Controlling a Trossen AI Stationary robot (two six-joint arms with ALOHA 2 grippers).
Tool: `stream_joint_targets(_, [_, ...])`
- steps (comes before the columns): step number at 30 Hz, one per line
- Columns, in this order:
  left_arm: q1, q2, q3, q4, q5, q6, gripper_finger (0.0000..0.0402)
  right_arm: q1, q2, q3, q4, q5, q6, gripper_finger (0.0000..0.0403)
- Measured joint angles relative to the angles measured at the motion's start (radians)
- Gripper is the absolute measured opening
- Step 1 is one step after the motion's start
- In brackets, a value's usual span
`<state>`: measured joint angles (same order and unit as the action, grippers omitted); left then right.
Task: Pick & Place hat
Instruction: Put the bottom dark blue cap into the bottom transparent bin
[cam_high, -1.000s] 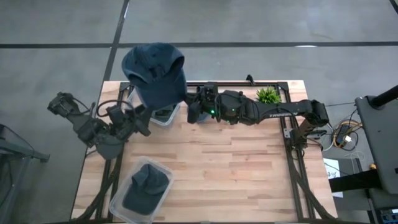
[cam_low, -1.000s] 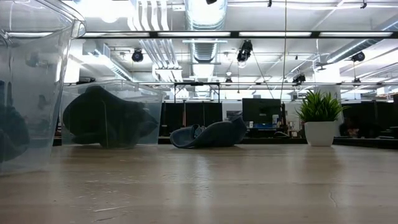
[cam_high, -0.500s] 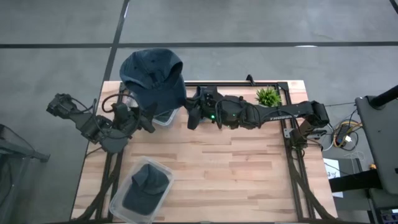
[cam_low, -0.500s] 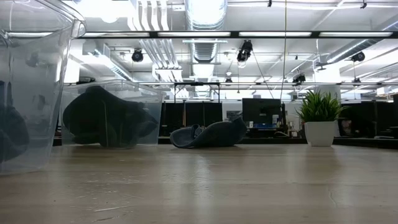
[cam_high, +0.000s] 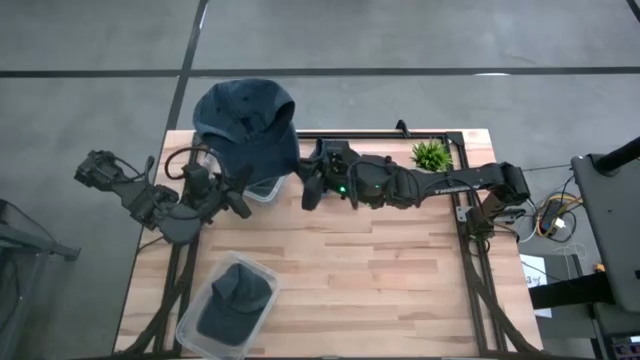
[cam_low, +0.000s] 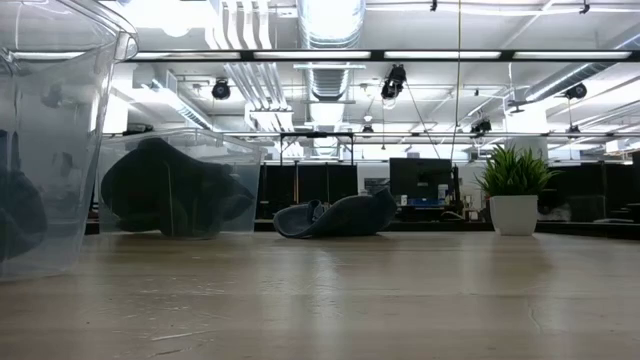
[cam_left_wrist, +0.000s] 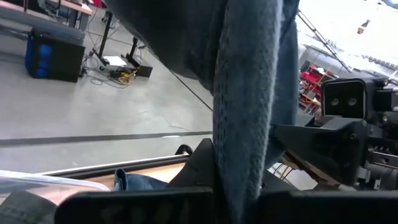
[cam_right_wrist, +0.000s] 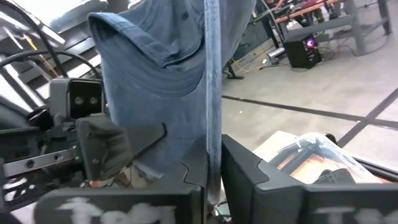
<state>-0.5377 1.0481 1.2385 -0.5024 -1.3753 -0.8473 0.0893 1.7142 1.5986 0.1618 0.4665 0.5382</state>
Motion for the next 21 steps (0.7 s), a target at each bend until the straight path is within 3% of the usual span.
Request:
stream_joint_targets(10, [-0.001, -0.006, 0.0, 0.011, -0.016, 0.055, 0.0005, 0.0, -0.006, 0.001, -0.034, -0.076, -0.035, 0.0115])
stream_joint_targets(21, [-0.029, -0.035, 0.033, 0.014, -0.019, 0.139, 0.0005, -0.002, -0.023, 0.001, -0.258, -0.078, -0.079, 0.0202])
